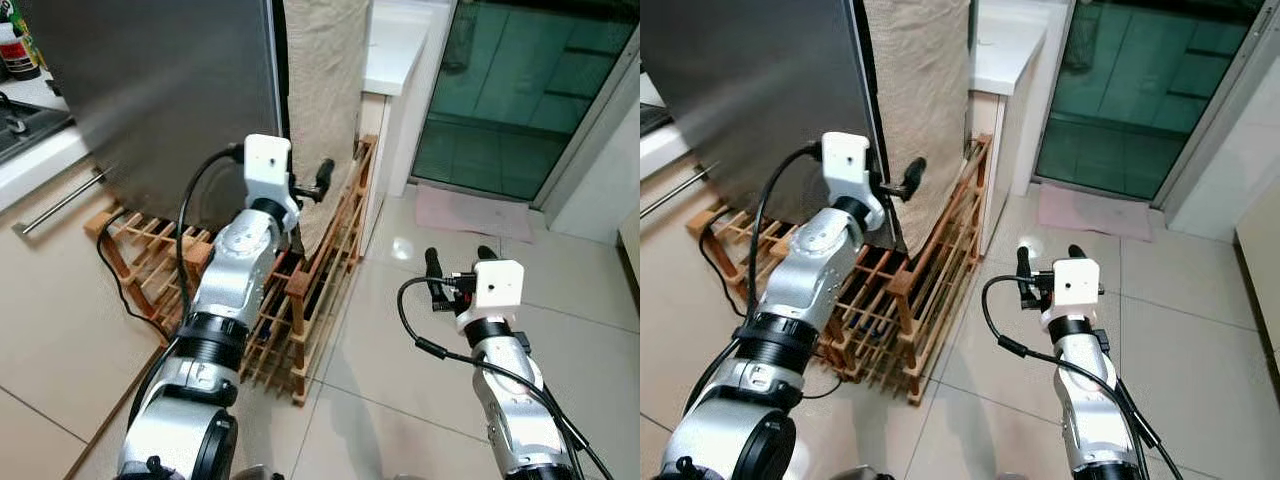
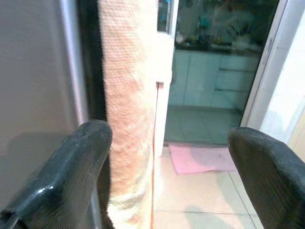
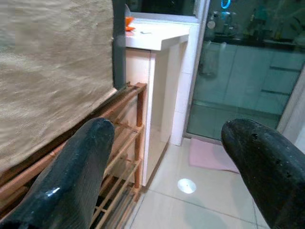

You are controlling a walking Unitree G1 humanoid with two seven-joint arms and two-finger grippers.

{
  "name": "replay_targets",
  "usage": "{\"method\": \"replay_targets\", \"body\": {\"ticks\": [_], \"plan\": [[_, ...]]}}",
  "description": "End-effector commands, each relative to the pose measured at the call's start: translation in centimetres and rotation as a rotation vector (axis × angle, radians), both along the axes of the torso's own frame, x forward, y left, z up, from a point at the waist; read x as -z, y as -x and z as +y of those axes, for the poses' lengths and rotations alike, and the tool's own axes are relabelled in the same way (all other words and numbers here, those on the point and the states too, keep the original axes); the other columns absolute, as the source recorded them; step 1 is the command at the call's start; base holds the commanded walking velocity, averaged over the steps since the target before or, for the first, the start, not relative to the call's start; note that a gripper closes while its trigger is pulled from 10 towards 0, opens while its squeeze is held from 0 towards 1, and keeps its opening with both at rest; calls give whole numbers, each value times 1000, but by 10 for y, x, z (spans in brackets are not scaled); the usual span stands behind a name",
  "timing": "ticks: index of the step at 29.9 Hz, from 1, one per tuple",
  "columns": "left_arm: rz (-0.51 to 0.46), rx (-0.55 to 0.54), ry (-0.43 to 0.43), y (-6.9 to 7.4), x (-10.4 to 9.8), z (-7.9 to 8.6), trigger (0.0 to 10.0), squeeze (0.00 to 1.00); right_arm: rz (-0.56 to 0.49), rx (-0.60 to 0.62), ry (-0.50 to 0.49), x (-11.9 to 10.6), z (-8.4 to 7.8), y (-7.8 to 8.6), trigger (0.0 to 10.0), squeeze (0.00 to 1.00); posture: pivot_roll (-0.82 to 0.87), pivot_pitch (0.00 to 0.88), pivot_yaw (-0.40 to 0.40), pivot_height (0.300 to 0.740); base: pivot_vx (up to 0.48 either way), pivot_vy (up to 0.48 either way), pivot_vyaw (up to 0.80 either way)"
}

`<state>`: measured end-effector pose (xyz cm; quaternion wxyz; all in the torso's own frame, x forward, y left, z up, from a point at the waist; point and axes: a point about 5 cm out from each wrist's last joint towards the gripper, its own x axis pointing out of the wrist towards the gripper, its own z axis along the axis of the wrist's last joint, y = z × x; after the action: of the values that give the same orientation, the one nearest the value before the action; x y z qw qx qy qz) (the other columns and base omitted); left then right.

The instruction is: Restocking fridge

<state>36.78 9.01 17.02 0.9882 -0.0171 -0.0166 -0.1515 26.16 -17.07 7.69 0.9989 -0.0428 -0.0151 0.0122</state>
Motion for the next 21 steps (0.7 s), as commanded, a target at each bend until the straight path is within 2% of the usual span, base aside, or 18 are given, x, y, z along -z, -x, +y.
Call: {"method": "replay_targets", "body": {"ticks": [1, 5, 12, 21], "plan": [[18, -27, -18, -5, -2, -1, 10000, 0, -13, 2, 4, -5, 1, 0, 10000, 0, -122, 0, 32, 740, 0, 0, 0], [75, -90, 5, -14, -4, 0, 10000, 0, 5, 17, 3, -1, -2, 9, 10000, 0, -138, 0, 45, 740, 0, 0, 0], [68, -127, -7, -18, -7, 1, 10000, 0, 20, 34, 0, 3, -3, 17, 10000, 0, -153, 0, 59, 740, 0, 0, 0], [59, -134, 20, -21, -14, -2, 10000, 0, 31, 48, -1, 4, -2, 21, 10000, 0, -166, 0, 73, 740, 0, 0, 0]]}}
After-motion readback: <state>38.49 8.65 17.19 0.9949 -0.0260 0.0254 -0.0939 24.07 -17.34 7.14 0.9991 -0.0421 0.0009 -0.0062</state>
